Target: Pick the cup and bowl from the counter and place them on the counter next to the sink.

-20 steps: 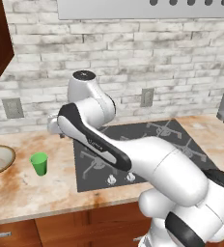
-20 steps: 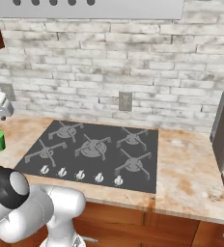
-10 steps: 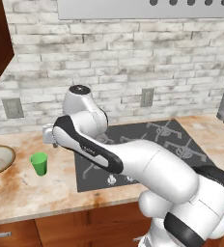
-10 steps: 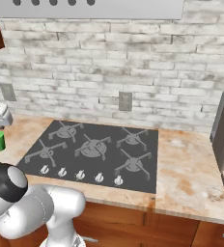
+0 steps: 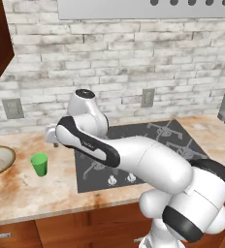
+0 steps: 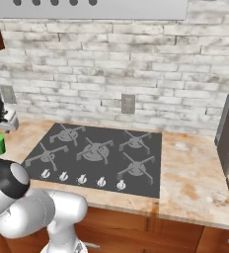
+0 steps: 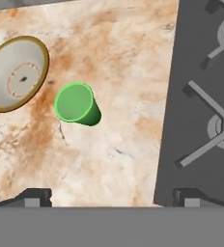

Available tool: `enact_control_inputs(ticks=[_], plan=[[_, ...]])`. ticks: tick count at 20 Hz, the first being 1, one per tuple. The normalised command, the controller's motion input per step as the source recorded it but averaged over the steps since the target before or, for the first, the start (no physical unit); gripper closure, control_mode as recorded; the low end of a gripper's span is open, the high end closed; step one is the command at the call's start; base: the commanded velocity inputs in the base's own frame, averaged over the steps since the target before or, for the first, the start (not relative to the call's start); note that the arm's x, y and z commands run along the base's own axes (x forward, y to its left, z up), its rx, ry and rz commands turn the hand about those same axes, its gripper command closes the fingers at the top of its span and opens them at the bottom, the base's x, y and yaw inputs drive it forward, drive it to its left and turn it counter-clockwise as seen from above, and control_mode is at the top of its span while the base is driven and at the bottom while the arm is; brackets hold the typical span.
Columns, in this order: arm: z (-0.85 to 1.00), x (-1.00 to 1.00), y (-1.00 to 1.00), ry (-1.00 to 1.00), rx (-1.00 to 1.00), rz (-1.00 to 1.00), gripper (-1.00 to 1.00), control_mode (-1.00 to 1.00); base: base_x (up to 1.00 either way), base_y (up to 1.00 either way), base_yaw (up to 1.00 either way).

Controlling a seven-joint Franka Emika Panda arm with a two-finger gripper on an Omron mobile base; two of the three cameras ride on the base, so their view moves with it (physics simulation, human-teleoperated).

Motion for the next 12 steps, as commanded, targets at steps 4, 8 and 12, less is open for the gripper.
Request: enact_control_inputs(ticks=[4,8,12], plan=[[0.0,0.23,0.3,0.01,0.0,0.0,-1.0,-1.0,0.0,0.0,0.0],[0.0,0.06,0.33,0.0,-0.03,0.0,-1.0,-1.0,0.0,0.0,0.0],[-0.03,0.21,0.17,0.0,-0.05,0.0,-1.0,-1.0,0.0,0.0,0.0]])
